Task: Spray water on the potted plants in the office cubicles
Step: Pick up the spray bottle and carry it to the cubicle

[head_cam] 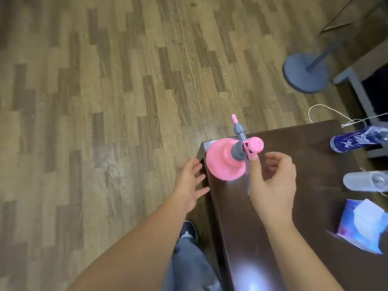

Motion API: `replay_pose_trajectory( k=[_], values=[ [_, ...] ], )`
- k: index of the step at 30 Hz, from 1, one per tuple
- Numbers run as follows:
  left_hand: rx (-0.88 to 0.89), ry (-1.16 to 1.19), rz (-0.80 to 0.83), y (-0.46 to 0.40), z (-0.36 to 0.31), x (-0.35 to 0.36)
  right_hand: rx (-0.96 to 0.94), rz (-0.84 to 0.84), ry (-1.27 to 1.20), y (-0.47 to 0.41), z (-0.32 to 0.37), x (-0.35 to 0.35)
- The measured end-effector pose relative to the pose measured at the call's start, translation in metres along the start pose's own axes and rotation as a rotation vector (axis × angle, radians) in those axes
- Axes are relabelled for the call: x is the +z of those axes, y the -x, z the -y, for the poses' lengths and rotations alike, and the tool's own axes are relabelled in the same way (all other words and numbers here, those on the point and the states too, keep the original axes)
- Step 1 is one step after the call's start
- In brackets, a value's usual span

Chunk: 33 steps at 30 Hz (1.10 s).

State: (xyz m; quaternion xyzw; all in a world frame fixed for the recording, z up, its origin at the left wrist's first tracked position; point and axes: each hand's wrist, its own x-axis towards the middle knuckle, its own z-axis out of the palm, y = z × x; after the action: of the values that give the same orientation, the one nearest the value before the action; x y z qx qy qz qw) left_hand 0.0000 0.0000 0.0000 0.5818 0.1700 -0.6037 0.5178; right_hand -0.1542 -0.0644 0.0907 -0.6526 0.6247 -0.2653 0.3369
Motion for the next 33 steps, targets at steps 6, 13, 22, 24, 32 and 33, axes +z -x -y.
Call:
replay_pose_trajectory(
  k=[6, 13, 22, 24, 32, 33],
  values=[
    [-0.086, 0.064, 0.034, -0.045, 0.015, 0.022, 0.109, 0.163, -0.13, -0.019, -0.032, 0.016],
    [-0.134, 0.199, 0.061, -0.073, 0.024, 0.03, 0.223, 0.379, -0.391, -0.028, -0.034, 0.033],
    [-0.092, 0.277, 0.018, -0.054, -0.001, 0.019, 0.126, 0.389, -0.391, -0.026, 0.029, 0.056],
    [-0.069, 0.321, 0.008, -0.038, -0.018, 0.015, 0.085, 0.412, -0.396, -0.025, 0.053, 0.052],
    [0.067, 0.426, 0.013, 0.063, -0.113, -0.008, -0.039, 0.531, -0.508, -0.015, 0.178, 0.033],
    [0.08, 0.434, 0.015, 0.074, -0.122, -0.011, -0.042, 0.546, -0.532, -0.013, 0.192, 0.03]
  ],
)
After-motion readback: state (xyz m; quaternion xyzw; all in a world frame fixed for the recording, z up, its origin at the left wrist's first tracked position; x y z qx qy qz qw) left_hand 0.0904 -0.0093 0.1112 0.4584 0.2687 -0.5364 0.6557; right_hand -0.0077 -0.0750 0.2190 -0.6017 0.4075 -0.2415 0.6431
